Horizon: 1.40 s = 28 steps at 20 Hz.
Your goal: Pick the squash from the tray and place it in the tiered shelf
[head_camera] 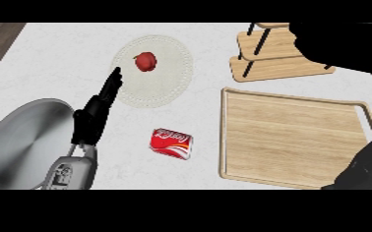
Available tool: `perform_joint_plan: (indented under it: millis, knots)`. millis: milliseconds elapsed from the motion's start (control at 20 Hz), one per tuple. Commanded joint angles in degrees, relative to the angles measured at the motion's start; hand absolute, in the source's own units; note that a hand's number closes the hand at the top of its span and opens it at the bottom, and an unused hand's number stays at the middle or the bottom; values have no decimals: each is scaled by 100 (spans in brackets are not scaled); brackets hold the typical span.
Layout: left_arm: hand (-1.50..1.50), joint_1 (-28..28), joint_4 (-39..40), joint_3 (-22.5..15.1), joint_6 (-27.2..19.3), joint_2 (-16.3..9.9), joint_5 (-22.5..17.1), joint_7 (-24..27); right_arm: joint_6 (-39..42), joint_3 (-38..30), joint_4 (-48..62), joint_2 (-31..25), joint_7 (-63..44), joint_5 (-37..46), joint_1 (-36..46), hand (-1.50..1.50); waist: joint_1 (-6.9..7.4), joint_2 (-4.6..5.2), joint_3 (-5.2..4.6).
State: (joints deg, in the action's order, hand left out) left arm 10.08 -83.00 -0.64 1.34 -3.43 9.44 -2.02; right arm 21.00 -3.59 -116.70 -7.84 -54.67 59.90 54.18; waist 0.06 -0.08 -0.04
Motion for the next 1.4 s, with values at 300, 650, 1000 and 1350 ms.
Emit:
perform_joint_plan:
  millis: [300,650,1000,1350]
  knots:
    - [0,-43,47,-33,82,3,-8,90,-513,-129,1434,-661,665,273,466,150,42,11,1]
    - [0,-3,-313,71,159,-166,-64,-136,-1489,-197,2070,-909,1464,525,-203,150,39,17,4]
    - [0,-89,-65,-105,17,90,57,88,-2579,-347,3688,-1040,2392,559,365,150,68,24,2]
    - [0,-19,254,-55,3,79,92,346,-3463,-1264,4048,-840,3170,-861,484,150,55,32,4]
